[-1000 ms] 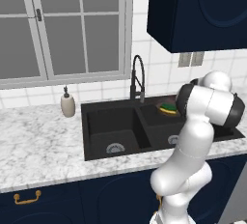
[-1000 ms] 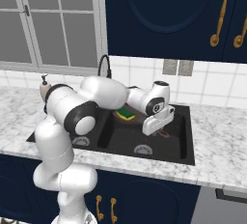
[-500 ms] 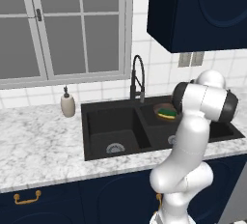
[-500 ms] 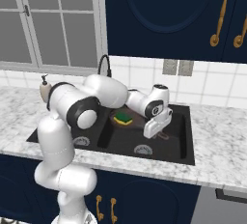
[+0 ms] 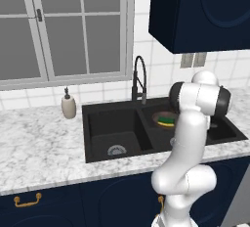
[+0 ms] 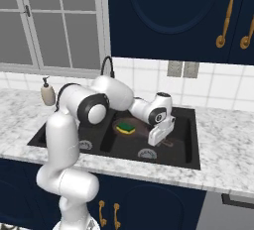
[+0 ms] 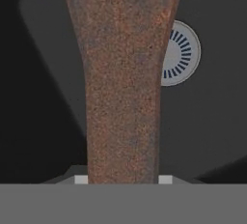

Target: Pick the pan and sponge and place them into the sink. Then turn on the water.

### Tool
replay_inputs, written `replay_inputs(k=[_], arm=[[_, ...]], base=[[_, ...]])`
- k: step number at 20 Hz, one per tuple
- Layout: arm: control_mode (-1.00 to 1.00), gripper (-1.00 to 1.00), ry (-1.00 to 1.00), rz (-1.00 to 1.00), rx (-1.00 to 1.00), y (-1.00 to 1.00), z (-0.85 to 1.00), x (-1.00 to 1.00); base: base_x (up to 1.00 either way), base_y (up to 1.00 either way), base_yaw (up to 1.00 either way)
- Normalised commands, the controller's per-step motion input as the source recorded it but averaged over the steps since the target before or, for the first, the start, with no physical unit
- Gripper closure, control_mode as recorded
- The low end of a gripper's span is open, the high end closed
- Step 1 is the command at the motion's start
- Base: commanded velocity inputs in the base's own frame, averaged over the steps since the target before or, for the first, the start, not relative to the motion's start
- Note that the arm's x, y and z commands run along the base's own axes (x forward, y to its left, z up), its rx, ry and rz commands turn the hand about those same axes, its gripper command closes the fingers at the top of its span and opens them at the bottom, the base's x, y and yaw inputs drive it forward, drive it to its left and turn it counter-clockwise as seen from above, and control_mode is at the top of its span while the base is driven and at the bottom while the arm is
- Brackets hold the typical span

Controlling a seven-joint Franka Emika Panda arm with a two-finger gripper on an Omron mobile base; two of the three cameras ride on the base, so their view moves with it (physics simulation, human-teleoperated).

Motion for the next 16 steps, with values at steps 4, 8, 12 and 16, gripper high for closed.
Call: replay_inputs(k=[4, 8, 12, 16], arm=[[-1.00, 1.00, 0.01, 0.01, 0.00, 0.00, -0.27, 0.03], [-1.00, 1.00, 0.00, 0.01, 0.01, 0.00, -0.28, 0.00], [-1.00, 1.00, 0.00, 0.01, 0.02, 0.00, -0.28, 0.00], [-1.00, 1.00, 0.00, 0.01, 0.00, 0.00, -0.36, 0.00]], base=[[0.00, 0.00, 0.00], [0.00, 0.00, 0.00], [0.00, 0.00, 0.00], [0.00, 0.00, 0.00]])
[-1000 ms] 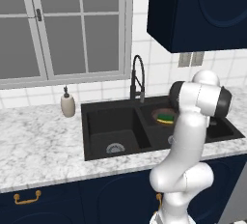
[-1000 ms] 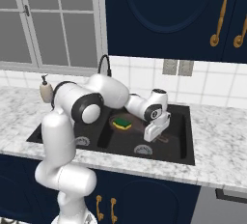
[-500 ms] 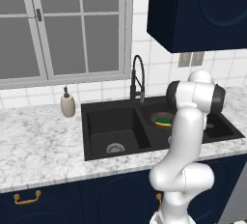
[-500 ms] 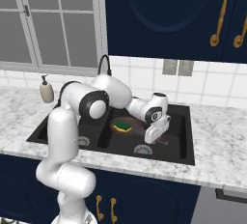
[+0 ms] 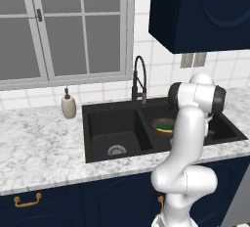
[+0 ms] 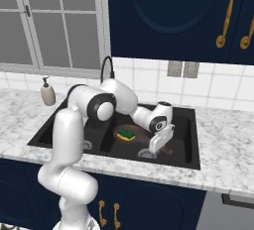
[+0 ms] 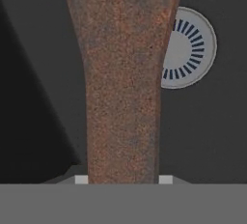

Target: Pick the pan and sponge and place them into the sink. Then turn on the water.

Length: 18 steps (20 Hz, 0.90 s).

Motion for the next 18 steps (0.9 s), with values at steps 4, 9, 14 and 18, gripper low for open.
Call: replay_inputs(k=[4, 9, 14, 18], arm=[[-1.00, 1.00, 0.00, 0.02, 0.00, -0.01, -0.41, 0.00], [-1.00, 1.00, 0.00, 0.03, 0.00, -0.03, -0.42, 0.00], [-1.00, 1.00, 0.00, 0.04, 0.00, 0.00, -0.38, 0.00], [-1.00, 1.00, 0.00, 0.04, 0.00, -0.03, -0.28, 0.00]], base=[[0.00, 0.00, 0.00], [0.00, 0.00, 0.00], [0.00, 0.00, 0.00], [0.00, 0.00, 0.00]])
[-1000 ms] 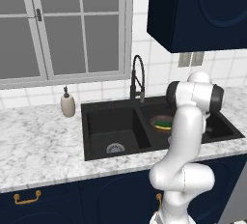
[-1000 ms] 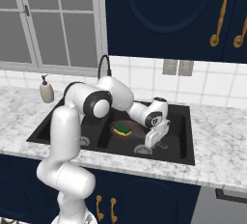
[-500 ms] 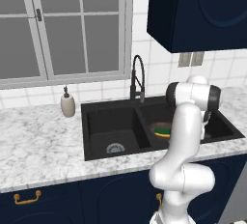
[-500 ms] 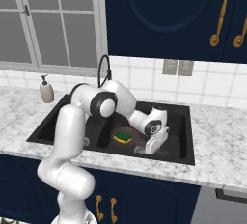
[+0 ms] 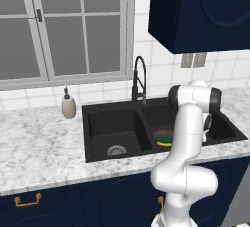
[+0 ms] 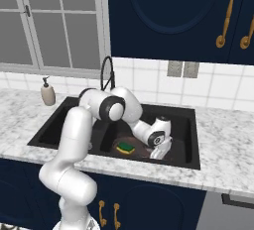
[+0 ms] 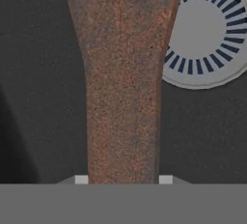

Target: Pick the pan and sponge and place them into the sink. Then turn on the water.

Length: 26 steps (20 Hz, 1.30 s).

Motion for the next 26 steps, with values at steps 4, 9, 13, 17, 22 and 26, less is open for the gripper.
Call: replay_inputs(k=[4, 9, 13, 17, 22, 26], arm=[[-1.00, 1.00, 0.00, 0.04, 0.00, -0.01, -0.22, 0.00], [-1.00, 1.00, 0.00, 0.03, 0.00, 0.00, -0.22, 0.00], [-1.00, 1.00, 0.00, 0.02, 0.00, 0.00, -0.13, 0.00], [-1.00, 1.00, 0.00, 0.00, 0.00, -0.03, -0.01, 0.00], [-1.00, 1.00, -0.01, 0.00, 0.00, -0.03, -0.01, 0.00], [-1.00, 1.00, -0.01, 0.00, 0.00, -0.05, 0.00, 0.00]], base=[[0.00, 0.00, 0.00], [0.00, 0.00, 0.00], [0.00, 0.00, 0.00], [0.00, 0.00, 0.00], [0.00, 0.00, 0.00], [0.00, 0.00, 0.00]])
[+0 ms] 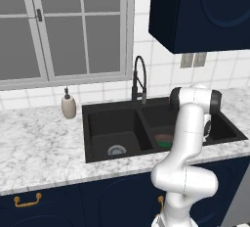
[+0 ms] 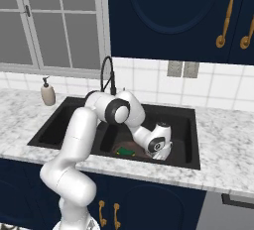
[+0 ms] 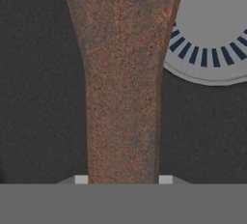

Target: Pick the pan and sponge and place them into the sink. Then turn on the water.

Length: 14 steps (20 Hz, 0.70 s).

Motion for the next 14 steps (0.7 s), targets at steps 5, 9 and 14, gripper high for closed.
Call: replay_inputs(k=[5, 9, 14], arm=[[-1.00, 1.00, 0.00, 0.00, 0.00, 0.00, 0.03, -0.02], [-1.00, 1.00, 0.00, 0.00, 0.00, 0.00, 0.00, -0.02], [-1.00, 1.00, 0.00, 0.00, 0.00, 0.00, 0.00, -0.04]], base=[[0.00, 0.00, 0.00], [0.00, 0.00, 0.00], [0.00, 0.00, 0.00]])
